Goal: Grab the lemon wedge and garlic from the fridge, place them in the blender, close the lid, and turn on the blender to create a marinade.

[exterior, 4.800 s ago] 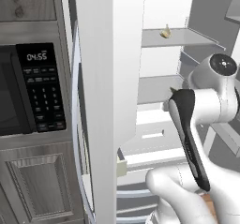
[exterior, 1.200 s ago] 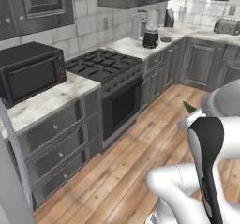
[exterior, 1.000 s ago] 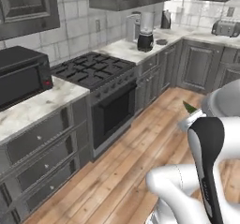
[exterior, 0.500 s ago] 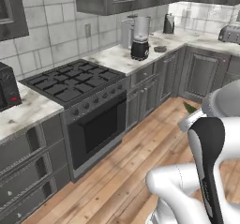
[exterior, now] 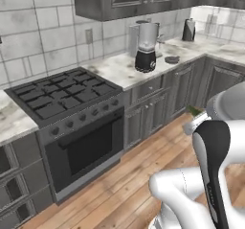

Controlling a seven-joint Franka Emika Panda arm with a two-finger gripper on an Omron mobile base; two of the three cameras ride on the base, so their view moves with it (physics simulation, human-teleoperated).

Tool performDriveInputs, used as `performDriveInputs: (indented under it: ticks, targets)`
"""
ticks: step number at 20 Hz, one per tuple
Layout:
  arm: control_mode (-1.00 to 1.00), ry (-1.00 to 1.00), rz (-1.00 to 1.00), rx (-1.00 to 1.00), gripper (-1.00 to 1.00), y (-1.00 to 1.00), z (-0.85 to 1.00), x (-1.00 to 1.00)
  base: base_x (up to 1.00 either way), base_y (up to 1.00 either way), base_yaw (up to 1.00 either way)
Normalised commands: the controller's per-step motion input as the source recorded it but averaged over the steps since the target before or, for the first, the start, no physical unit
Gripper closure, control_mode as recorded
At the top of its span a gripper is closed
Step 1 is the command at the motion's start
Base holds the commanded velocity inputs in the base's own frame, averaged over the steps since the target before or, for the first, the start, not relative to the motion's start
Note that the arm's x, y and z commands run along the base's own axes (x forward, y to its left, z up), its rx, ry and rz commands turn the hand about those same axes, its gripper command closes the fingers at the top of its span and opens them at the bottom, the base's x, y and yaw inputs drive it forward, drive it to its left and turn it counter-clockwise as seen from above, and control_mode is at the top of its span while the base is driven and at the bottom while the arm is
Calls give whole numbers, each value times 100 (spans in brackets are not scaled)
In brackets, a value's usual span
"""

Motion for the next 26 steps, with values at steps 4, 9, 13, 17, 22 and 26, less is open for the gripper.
performDriveInputs:
  ticks: [4, 9, 13, 17, 22, 26]
  targets:
    - [100, 0, 0, 0, 100, 0, 0, 0, 100, -83, 30]
    - [100, 0, 0, 0, 100, 0, 0, 0, 100, -83, 28]
    - [100, 0, 0, 0, 100, 0, 0, 0, 100, -78, 26]
    - [100, 0, 0, 0, 100, 0, 0, 0, 100, -65, 25]
    - [100, 0, 0, 0, 100, 0, 0, 0, 98, -48, 28]
    - [100, 0, 0, 0, 100, 0, 0, 0, 80, -44, 32]
